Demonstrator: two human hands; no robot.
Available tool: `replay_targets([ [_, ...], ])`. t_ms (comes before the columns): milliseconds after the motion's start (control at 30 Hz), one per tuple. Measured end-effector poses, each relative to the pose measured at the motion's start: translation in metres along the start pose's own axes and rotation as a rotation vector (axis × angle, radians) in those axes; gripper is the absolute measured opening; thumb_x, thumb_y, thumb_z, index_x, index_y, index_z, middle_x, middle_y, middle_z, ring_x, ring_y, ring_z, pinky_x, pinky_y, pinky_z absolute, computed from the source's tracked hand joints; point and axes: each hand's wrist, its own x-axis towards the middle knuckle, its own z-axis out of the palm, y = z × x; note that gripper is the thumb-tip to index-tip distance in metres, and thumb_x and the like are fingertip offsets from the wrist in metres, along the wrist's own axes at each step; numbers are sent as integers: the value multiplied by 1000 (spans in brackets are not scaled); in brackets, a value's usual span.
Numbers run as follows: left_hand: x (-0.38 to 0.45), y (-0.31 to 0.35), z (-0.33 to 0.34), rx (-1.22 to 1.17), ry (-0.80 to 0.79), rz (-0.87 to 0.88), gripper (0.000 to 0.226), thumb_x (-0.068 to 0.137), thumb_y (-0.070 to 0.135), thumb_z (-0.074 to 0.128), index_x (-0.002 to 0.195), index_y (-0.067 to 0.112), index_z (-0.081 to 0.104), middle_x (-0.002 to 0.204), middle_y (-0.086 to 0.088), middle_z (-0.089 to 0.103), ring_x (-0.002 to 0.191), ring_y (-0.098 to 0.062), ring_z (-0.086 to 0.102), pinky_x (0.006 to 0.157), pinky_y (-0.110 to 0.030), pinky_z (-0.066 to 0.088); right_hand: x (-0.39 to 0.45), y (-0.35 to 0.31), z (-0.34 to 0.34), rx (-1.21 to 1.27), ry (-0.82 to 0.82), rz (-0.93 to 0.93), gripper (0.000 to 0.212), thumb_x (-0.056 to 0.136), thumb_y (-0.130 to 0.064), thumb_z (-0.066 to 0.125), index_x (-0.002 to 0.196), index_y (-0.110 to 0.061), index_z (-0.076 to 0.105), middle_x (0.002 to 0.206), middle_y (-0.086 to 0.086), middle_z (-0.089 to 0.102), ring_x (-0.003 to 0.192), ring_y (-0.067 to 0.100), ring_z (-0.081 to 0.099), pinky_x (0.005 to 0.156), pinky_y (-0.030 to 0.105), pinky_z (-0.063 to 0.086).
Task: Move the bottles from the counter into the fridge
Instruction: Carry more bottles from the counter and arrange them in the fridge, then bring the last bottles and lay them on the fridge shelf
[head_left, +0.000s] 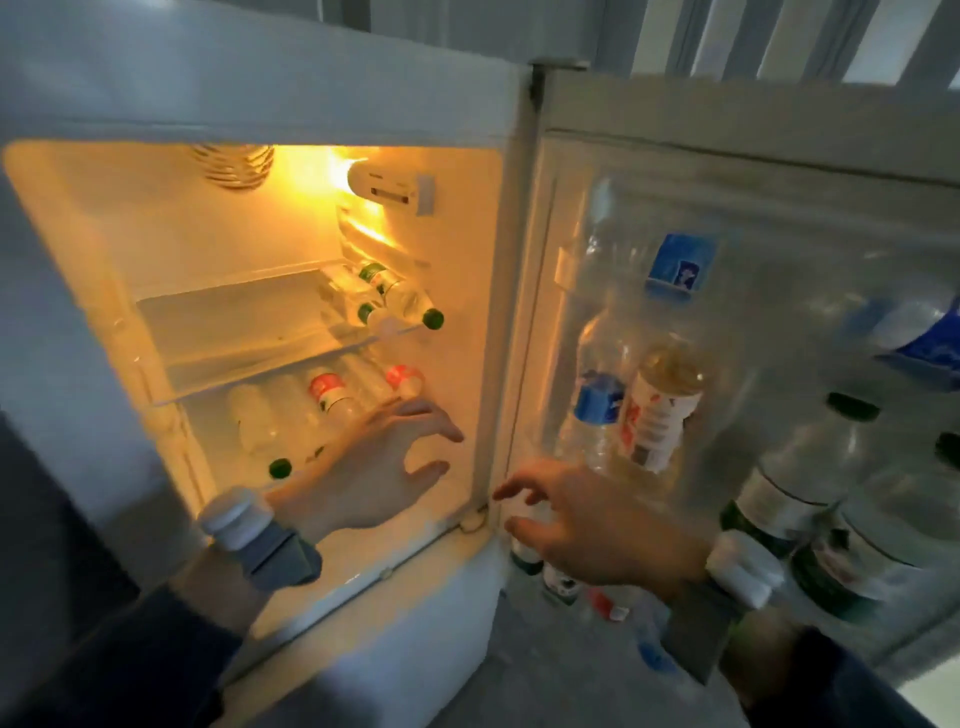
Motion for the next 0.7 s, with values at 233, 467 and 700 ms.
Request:
replay_targets([
  [233, -109, -34, 41, -38, -80, -491, 35, 92, 43, 69, 126, 43, 60, 138, 20, 50, 127, -7, 48, 111, -35, 41, 42, -11, 93, 78, -255, -55, 43, 98, -48, 62, 140, -40, 53, 139, -17, 55, 118, 4, 55, 103, 29, 48],
  [467, -231, 13, 87, -77, 64, -938, 36, 89, 38, 71, 124, 31, 64, 128, 12, 56, 118, -11, 56, 102, -28, 44, 42, -36, 160, 110, -532, -313, 43, 99, -42, 62, 141, -33, 56, 141, -13, 57, 119, 7, 58, 95, 23, 47],
  [700, -336, 145, 133, -124, 212, -1347, 39, 92, 40, 70, 129, 31, 63, 126, 12, 55, 112, -5, 52, 99, -19, 38, -12, -64, 212, 60, -722, -643, 39, 103, -34, 57, 142, -29, 55, 140, -4, 59, 123, 16, 59, 101, 32, 49],
])
